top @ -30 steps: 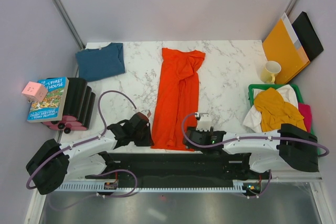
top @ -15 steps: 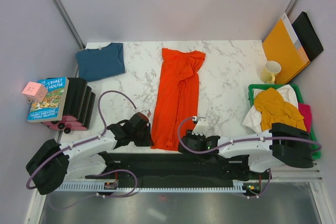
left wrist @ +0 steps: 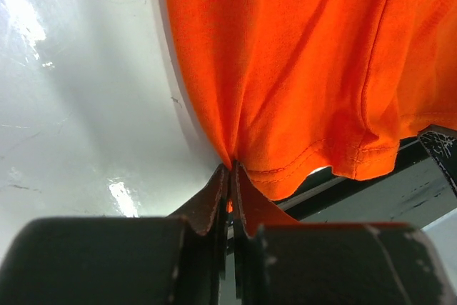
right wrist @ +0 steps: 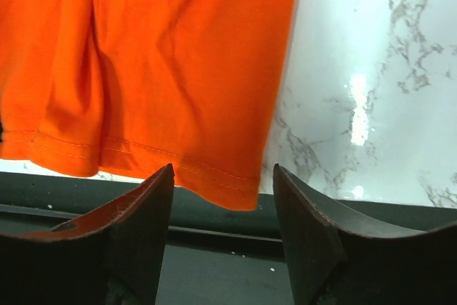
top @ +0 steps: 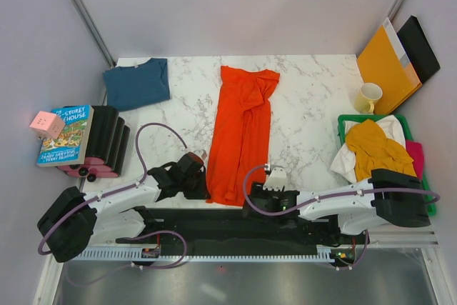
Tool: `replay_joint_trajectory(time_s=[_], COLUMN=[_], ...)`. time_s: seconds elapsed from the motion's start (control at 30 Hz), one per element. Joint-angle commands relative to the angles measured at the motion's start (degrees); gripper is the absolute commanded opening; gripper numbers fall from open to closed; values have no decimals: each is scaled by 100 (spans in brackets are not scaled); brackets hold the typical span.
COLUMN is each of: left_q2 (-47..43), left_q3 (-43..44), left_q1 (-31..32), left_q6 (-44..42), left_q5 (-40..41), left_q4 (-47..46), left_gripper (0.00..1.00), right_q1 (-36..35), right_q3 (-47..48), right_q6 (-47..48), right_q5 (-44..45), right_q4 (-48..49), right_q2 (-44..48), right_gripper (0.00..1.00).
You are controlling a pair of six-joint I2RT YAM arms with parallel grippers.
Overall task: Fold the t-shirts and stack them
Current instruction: Grab the bottom of the folded rectangular tshirt with both arms
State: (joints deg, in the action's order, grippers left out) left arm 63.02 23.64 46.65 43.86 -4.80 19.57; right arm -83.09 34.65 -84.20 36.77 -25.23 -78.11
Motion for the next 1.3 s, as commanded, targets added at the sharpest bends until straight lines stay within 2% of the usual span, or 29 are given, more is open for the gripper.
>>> replay_joint_trajectory(time_s=[0.0,0.07,0.23,0.33,0.37,0.43,0.53,0.57,0.83,1.1,1.27], left_q2=[96,96,105,105,105,87,35,-9,-501,-915,-915], left_q3=[80,80,80,88,88,80,53,53,273,738,1185], left_q1=[46,37,54,54,54,46,54,54,81,142,151], left_q6=[0,0,9,0,0,18,18,18,88,150,114], left_q5=[23,23,14,14,14,5,-4,-4,172,313,383], left_q4=[73,73,73,73,82,73,82,82,441,802,969], left_gripper=[8,8,8,8,7,7,5,3,2,2,2], right_q1=[-137,-216,-261,-260,-269,-269,-269,-278,-550,-884,-893], right_q3=[-143,-204,-284,-284,-275,-258,-257,-231,374,1227,1518], right_q6=[-491,-675,-861,-948,-966,-975,-1054,-1106,-1432,-1599,-1731], right_q5=[-127,-118,13,67,49,23,14,84,690,1253,1717], right_q4=[-728,-773,-720,-685,-667,-667,-780,-860,-2186,-3075,-3540], right_q2=[-12,-3,-117,-248,-275,-337,-311,-284,111,-161,84], right_gripper=[63,58,56,47,39,32,12,0,0,0,0])
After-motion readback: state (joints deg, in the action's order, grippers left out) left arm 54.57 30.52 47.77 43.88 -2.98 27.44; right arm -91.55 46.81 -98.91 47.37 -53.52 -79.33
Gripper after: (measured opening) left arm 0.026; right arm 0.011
